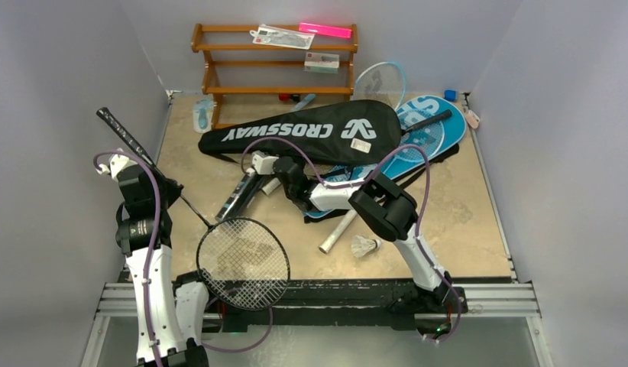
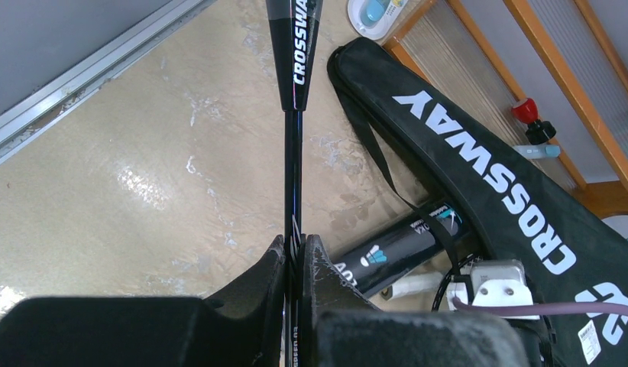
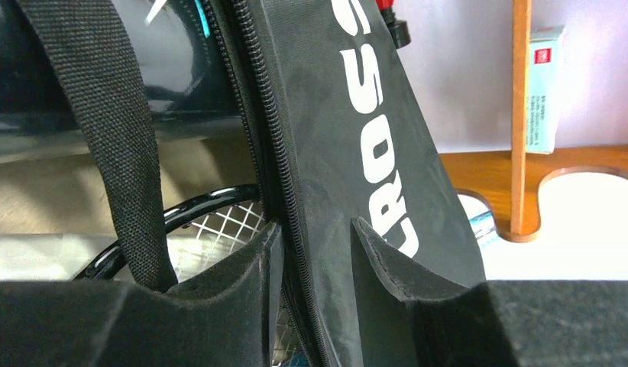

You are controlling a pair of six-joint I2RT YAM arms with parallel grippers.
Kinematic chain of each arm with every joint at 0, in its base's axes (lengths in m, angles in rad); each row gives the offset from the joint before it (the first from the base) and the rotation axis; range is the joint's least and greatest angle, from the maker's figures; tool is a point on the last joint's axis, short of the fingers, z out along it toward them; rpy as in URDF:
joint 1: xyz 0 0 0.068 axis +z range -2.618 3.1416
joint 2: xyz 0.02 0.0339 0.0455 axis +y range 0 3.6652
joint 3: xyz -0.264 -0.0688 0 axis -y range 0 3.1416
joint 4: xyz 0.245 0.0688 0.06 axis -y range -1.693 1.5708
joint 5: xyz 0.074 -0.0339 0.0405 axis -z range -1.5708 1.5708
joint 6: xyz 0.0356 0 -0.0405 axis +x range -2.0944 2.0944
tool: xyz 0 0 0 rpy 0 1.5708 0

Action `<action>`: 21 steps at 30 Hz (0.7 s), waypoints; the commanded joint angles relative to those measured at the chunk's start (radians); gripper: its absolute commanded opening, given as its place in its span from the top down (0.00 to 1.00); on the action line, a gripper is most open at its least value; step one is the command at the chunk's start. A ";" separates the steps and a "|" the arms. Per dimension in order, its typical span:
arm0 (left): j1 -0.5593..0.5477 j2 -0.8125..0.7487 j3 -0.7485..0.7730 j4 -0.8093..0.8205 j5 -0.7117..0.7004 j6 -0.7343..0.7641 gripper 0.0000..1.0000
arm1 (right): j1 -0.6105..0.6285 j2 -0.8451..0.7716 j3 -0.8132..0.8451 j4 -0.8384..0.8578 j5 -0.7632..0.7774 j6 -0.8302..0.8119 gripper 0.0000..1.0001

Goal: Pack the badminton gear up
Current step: Open the racket bag at the center of the board.

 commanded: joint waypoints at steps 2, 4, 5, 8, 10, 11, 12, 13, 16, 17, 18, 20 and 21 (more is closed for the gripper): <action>0.010 -0.016 0.000 0.051 0.009 0.018 1.00 | -0.010 0.048 0.094 0.094 0.004 -0.114 0.60; 0.009 -0.016 0.001 0.051 0.011 0.019 1.00 | -0.018 0.059 0.121 0.082 -0.002 -0.119 0.65; 0.009 -0.014 0.000 0.051 0.011 0.020 1.00 | -0.023 0.061 0.133 0.070 -0.006 -0.115 0.71; 0.010 -0.012 -0.001 0.051 0.012 0.020 1.00 | -0.034 0.055 0.158 0.046 -0.020 -0.105 0.88; 0.009 -0.011 -0.001 0.052 0.012 0.020 1.00 | -0.043 0.047 0.170 0.038 -0.025 -0.096 1.00; 0.009 -0.011 0.001 0.052 0.012 0.019 1.00 | -0.048 0.042 0.179 0.025 -0.026 -0.088 1.00; 0.009 -0.011 0.000 0.052 0.013 0.018 1.00 | -0.053 0.035 0.187 0.004 -0.029 -0.072 1.00; 0.010 -0.010 -0.001 0.052 0.013 0.019 1.00 | -0.057 0.023 0.197 -0.037 -0.039 -0.043 1.00; 0.010 -0.010 -0.001 0.051 0.014 0.019 1.00 | -0.069 -0.048 0.206 -0.175 -0.105 0.087 1.00; 0.010 -0.010 -0.001 0.051 0.015 0.019 1.00 | -0.073 -0.079 0.207 -0.226 -0.138 0.140 1.00; 0.010 -0.010 -0.001 0.051 0.015 0.019 1.00 | -0.079 -0.107 0.211 -0.283 -0.170 0.194 1.00; 0.010 -0.009 -0.002 0.052 0.018 0.019 1.00 | -0.092 -0.157 0.219 -0.381 -0.226 0.287 1.00; 0.010 -0.008 -0.001 0.053 0.020 0.018 1.00 | -0.099 -0.178 0.225 -0.431 -0.254 0.328 1.00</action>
